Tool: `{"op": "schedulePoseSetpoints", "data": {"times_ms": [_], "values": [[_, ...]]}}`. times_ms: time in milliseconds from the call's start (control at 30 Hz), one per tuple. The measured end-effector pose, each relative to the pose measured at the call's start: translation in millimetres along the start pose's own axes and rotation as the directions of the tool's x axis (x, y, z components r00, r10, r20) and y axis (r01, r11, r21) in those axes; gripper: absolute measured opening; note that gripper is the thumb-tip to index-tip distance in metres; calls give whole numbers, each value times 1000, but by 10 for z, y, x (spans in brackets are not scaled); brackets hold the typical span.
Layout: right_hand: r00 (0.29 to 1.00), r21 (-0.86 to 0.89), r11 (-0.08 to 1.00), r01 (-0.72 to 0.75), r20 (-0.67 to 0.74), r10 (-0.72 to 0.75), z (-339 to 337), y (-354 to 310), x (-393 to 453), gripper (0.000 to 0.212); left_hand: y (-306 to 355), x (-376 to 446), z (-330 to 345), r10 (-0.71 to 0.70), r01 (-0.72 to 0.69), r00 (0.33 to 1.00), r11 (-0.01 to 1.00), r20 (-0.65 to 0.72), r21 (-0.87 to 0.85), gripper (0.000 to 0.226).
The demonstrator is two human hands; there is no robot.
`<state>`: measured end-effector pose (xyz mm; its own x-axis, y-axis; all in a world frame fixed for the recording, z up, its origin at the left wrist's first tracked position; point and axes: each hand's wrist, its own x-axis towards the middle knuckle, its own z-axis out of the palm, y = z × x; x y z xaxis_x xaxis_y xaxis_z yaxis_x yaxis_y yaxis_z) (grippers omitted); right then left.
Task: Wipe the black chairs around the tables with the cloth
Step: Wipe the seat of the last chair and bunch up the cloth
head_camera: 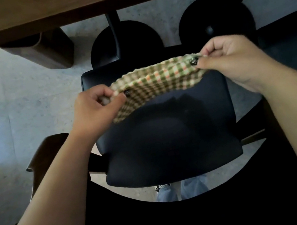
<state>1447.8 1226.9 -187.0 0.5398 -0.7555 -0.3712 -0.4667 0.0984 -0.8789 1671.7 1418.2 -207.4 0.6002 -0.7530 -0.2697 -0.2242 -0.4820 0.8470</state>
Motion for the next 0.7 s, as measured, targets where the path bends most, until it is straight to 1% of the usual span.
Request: {"op": "schedulePoseSetpoints", "data": {"times_ms": [33,67,100,133,167,200,267,333,367,433,500,567,633,700], "values": [[999,45,998,-44,-11,45,31,62,30,7,22,16,-15,-31,31,1000,988,1,-150,26],[995,89,993,-80,-49,85,74,127,58,9,38,28,-22,-69,69,998,949,11,-308,24],[987,130,986,-108,-102,121,134,197,83,12,30,40,-18,-106,106,994,901,23,-420,23],[976,157,980,-123,-161,148,206,277,104,13,-7,50,4,-144,139,989,878,24,-459,23],[961,148,980,-135,-222,166,291,360,107,11,-64,49,46,-182,172,983,885,19,-433,22],[946,103,984,-149,-275,172,377,447,106,9,-135,45,104,-215,198,976,911,-9,-361,22],[918,0,981,-194,-354,182,535,628,70,9,-281,57,231,-239,218,964,961,-114,-173,22],[899,-30,973,-227,-391,198,636,804,17,10,-400,137,369,-223,226,955,974,-198,-7,23],[893,-46,971,-234,-405,196,670,884,1,10,-459,194,431,-217,235,951,970,-219,60,25],[880,-57,970,-237,-435,190,706,1009,34,10,-581,348,559,-217,249,950,961,-226,123,26],[869,-34,974,-225,-459,185,736,1089,151,9,-684,533,679,-216,248,951,961,-222,126,24],[871,-30,978,-209,-460,172,760,1162,295,9,-804,708,776,-245,263,939,964,-243,43,23],[871,-9,972,-235,-445,207,790,1288,368,14,-954,783,846,-340,339,913,940,-225,-47,30],[856,-1,945,-328,-423,297,826,1447,362,25,-1103,750,908,-437,429,879,899,-189,-84,39]]}}
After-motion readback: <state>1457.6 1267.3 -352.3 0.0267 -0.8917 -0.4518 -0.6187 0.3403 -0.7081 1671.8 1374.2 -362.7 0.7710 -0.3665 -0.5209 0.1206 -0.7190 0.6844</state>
